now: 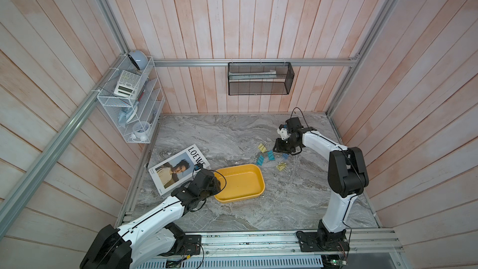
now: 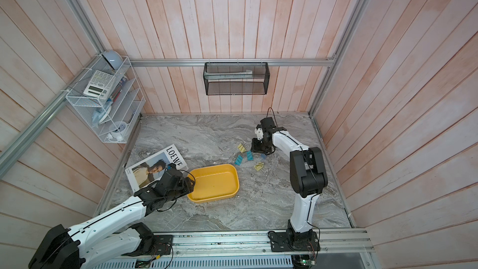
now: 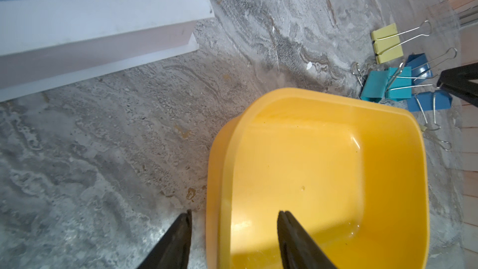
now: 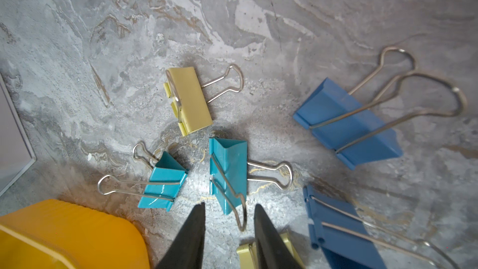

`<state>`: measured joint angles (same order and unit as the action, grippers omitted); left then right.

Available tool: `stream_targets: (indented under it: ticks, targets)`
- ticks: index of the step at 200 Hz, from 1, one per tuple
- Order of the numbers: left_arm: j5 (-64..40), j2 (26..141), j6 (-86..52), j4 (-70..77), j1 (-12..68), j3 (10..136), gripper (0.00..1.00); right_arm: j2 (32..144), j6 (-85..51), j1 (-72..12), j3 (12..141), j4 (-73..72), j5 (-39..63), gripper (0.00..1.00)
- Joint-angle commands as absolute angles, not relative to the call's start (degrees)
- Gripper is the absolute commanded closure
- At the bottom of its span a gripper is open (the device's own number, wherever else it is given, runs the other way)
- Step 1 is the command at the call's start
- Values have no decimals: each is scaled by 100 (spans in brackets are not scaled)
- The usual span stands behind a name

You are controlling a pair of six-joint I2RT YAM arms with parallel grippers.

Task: Put the binder clips in the storage box
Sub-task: Pick up the binder clip at the center of the board, then place the binder clip in the storage box.

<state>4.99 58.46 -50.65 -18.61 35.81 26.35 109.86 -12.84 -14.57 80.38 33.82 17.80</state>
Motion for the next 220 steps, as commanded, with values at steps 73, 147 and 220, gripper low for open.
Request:
stream_targets:
  ticks: [73, 147, 220]
  targets:
    - [635, 5946, -4933, -1758, 3562, 2628, 41, 11599, -1270, -1363, 8306, 3412, 2392, 93]
    - [614, 5756, -4795, -1810, 3498, 2619, 39, 10124, -1552, -1415, 7968, 3550, 2565, 100]
    - [671, 5535, -4719, -1868, 3357, 2613, 33, 9176, -2955, -3810, 7167, 2359, 2218, 100]
